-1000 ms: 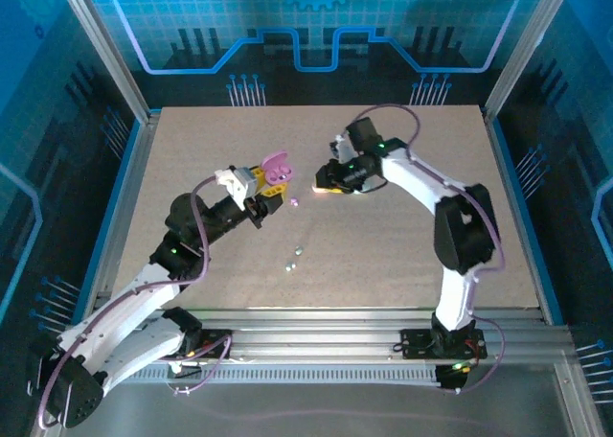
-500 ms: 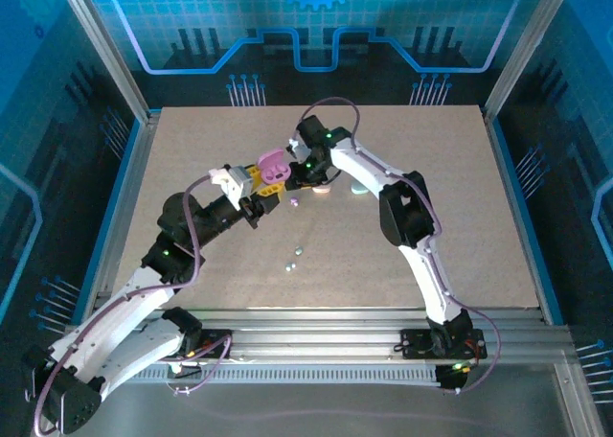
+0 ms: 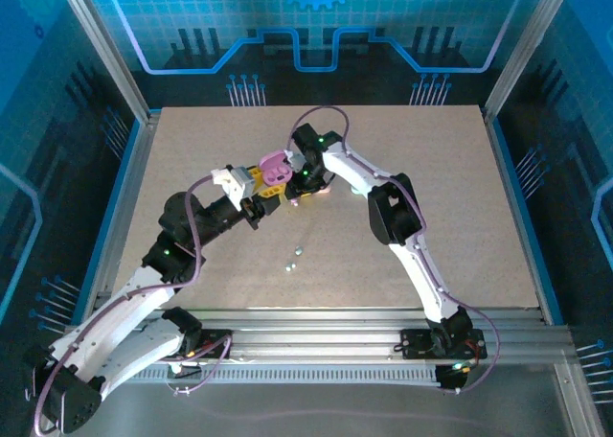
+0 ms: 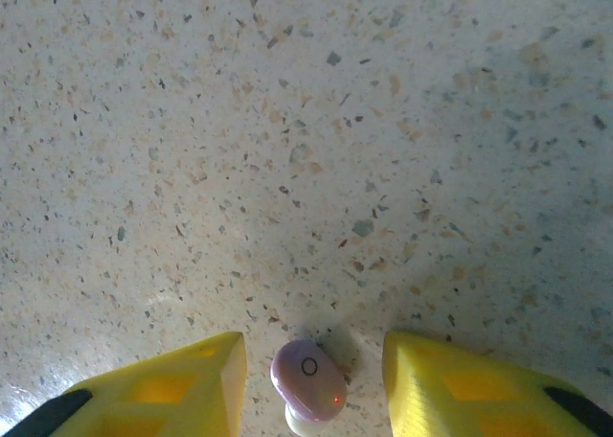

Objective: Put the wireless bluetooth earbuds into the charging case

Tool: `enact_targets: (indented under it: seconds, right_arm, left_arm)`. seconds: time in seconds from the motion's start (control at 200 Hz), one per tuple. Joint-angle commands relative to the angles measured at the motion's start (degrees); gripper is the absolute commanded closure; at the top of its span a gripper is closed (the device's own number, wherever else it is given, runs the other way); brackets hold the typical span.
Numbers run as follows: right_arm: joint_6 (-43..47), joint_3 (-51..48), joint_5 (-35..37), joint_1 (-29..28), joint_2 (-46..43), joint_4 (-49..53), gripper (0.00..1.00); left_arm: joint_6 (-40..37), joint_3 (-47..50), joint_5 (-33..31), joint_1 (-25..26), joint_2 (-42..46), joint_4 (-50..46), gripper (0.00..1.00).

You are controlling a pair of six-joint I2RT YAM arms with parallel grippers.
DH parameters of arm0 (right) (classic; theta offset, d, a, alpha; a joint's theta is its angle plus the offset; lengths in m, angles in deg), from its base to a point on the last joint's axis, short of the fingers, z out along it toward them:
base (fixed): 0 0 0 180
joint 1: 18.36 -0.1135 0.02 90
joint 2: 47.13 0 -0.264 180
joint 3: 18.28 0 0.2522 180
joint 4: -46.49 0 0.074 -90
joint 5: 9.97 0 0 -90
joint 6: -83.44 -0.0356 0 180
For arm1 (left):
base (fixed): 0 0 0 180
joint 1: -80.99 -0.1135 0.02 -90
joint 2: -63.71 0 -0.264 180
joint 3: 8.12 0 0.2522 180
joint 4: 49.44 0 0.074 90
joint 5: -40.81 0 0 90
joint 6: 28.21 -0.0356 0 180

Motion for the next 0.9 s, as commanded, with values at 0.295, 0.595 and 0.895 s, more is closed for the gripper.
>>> enact_targets:
  seconds: [0.295, 0.595, 0.895]
  right_arm:
    - [6.0, 1.2, -3.0, -1.8, 1.0, 5.5, 0.65]
    - [4.6, 0.4, -3.7, -1.8, 1.6, 3.6, 0.68]
    - [2.3, 0.4, -4.0, -1.6, 2.8, 2.4, 0.76]
  left_arm:
    - [0.2, -1.5, 1.5, -0.4, -0.6, 1.4, 0.65]
    - [0.5, -1.4, 1.5, -0.4, -1.0, 1.6, 0.65]
    - [0.4, -1.6, 1.3, -0.4, -1.0, 1.2, 0.65]
